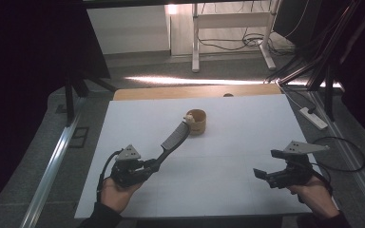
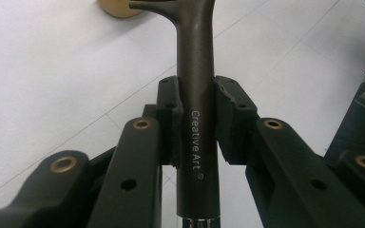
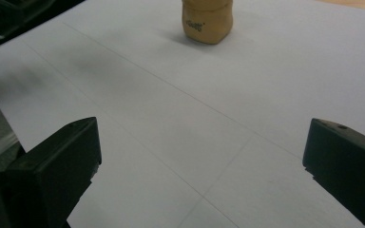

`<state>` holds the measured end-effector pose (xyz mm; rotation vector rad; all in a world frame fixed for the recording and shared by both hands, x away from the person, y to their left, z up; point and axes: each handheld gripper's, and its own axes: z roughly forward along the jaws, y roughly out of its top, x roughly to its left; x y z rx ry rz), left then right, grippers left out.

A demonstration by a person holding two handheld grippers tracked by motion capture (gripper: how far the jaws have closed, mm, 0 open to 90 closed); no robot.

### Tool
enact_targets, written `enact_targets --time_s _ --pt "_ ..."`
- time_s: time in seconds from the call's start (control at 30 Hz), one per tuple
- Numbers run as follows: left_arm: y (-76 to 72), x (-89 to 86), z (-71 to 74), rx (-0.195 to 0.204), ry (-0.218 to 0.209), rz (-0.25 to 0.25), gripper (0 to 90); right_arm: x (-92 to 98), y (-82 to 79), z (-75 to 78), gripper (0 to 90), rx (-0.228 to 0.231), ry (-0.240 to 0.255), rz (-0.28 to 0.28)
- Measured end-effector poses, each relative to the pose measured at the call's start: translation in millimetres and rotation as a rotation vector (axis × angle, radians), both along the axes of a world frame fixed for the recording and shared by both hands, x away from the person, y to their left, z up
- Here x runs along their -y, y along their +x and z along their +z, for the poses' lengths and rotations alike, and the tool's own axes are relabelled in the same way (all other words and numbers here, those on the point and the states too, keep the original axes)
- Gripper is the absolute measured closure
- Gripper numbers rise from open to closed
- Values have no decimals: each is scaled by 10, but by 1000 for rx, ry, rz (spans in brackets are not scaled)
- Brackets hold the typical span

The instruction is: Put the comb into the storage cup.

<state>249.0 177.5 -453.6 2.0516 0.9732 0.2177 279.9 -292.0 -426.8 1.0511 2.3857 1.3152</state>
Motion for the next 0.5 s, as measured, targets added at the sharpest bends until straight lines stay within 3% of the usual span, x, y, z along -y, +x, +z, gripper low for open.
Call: enact_targets --time_s 0.13,0.5 --pt "3 42 2 9 -1 -11 721 -35 40 32 0 -22 42 14" --pt "4 134 -5 41 -4 -55 721 -66 126 143 0 -30 84 24"
